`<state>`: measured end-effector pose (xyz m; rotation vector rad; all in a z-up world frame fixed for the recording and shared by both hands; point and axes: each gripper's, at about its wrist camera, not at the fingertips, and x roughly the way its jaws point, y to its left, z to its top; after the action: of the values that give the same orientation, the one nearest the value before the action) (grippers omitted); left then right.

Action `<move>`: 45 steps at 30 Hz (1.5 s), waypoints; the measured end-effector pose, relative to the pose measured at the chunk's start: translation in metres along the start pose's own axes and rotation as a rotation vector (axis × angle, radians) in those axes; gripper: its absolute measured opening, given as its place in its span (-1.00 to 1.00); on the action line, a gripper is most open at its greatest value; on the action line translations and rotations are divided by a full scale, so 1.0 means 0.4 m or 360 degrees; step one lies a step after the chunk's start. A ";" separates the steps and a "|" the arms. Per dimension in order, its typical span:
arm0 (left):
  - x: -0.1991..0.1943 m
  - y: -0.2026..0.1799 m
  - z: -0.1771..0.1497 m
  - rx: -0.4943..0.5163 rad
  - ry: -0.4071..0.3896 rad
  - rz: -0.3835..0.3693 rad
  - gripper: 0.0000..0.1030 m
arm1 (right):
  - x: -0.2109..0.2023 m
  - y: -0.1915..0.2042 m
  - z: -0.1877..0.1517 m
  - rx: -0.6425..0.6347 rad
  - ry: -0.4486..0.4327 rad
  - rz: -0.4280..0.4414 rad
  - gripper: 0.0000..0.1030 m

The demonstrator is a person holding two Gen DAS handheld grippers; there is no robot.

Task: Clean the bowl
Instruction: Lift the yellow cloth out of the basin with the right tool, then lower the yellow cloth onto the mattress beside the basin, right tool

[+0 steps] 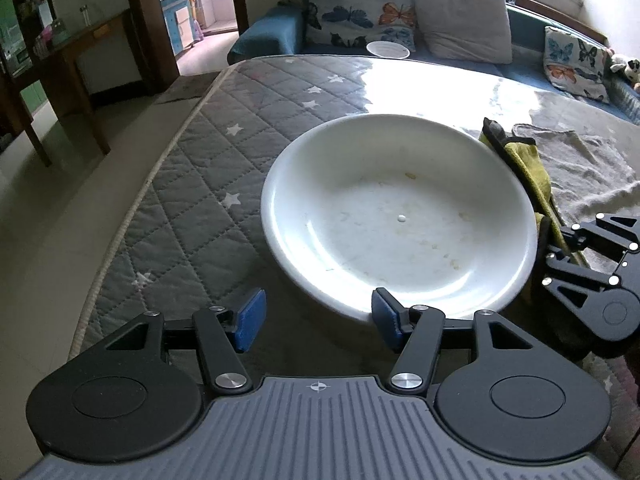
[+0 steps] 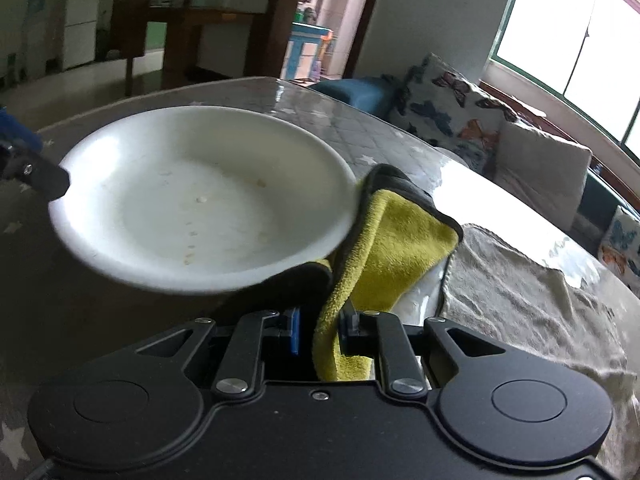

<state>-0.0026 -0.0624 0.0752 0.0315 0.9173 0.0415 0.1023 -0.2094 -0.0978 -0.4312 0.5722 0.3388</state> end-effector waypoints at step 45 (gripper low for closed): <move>-0.040 -0.048 -0.083 -0.0096 -0.0005 -0.0003 0.44 | -0.143 0.019 -0.020 0.0361 -0.0075 -0.0125 0.63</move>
<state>-0.0382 -0.0820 0.0671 -0.0254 0.9127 0.0678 0.0502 -0.2176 -0.0726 -0.2256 0.5392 0.2053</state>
